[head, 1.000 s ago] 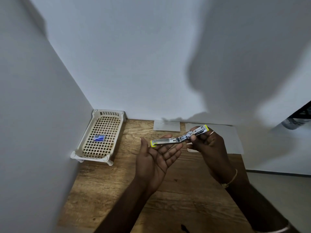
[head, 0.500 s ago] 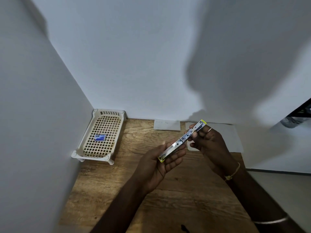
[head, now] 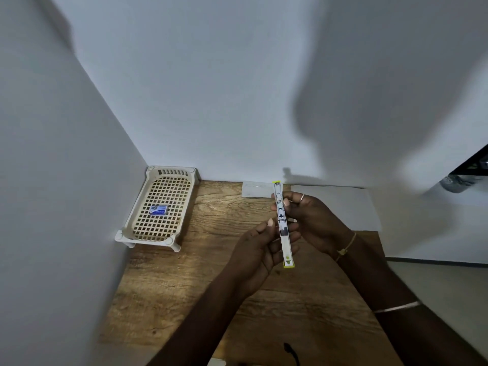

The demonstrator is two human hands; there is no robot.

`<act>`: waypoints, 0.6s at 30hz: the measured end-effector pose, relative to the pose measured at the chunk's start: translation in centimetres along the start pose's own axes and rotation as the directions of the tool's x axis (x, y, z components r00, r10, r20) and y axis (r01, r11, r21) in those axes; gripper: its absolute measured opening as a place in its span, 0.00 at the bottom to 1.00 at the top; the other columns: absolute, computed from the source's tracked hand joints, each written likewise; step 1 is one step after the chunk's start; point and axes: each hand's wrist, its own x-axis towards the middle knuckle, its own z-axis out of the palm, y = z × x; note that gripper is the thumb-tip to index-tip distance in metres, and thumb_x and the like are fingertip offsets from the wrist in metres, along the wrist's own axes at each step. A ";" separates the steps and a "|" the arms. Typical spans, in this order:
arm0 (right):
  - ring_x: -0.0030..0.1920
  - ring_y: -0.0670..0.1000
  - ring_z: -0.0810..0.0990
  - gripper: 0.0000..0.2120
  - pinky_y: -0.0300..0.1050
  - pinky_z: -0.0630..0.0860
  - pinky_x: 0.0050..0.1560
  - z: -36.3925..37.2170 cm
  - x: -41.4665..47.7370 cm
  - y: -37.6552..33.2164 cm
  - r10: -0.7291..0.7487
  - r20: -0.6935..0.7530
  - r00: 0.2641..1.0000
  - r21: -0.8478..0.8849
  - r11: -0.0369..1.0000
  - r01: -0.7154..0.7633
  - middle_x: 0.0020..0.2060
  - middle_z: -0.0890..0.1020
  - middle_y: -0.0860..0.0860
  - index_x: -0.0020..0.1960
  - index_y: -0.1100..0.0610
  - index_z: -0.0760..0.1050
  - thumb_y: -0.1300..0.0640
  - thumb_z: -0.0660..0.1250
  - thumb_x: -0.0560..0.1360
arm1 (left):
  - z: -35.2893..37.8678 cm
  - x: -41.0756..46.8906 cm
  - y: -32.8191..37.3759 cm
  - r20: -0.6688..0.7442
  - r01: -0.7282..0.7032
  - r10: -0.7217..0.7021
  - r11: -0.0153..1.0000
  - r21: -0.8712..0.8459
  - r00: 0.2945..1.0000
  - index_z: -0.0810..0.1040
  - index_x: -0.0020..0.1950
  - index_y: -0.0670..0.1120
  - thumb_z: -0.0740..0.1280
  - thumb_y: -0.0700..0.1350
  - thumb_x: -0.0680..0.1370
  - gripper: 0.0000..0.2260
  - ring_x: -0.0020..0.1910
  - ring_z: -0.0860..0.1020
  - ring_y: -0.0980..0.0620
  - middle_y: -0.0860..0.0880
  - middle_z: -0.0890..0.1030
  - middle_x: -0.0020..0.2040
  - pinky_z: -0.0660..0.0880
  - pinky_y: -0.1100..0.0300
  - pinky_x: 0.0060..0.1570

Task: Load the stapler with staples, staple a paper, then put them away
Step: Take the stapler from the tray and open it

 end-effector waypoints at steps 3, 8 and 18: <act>0.37 0.45 0.83 0.10 0.36 0.77 0.33 0.8 0.2 -0.7 0.005 0.007 1.000 -0.068 0.998 -0.004 0.46 0.85 0.54 0.59 0.62 0.79 0.64 0.62 0.82 | 0.3 0.4 0.0 -0.026 -0.015 0.014 1.000 -0.017 1.000 0.81 0.63 0.41 0.60 0.45 0.85 0.14 0.55 0.86 0.45 0.39 0.85 0.61 0.85 0.51 0.49; 0.42 0.50 0.83 0.09 0.40 0.78 0.41 1.6 0.4 -1.6 -0.050 0.033 0.998 -0.214 0.975 0.056 0.45 0.85 0.57 0.58 0.62 0.80 0.60 0.64 0.82 | 0.3 0.6 0.2 -0.027 -0.048 0.046 0.997 -0.064 0.999 0.84 0.58 0.44 0.67 0.45 0.77 0.11 0.53 0.87 0.45 0.42 0.87 0.57 0.85 0.52 0.45; 0.47 0.46 0.84 0.14 0.37 0.78 0.51 3.0 1.1 -2.7 -0.426 0.058 0.903 -0.722 0.606 0.333 0.47 0.85 0.45 0.62 0.45 0.80 0.58 0.69 0.79 | -0.2 0.8 0.0 -0.062 -0.066 0.053 0.971 -0.229 0.997 0.83 0.56 0.42 0.68 0.40 0.76 0.10 0.48 0.88 0.48 0.43 0.87 0.50 0.85 0.52 0.45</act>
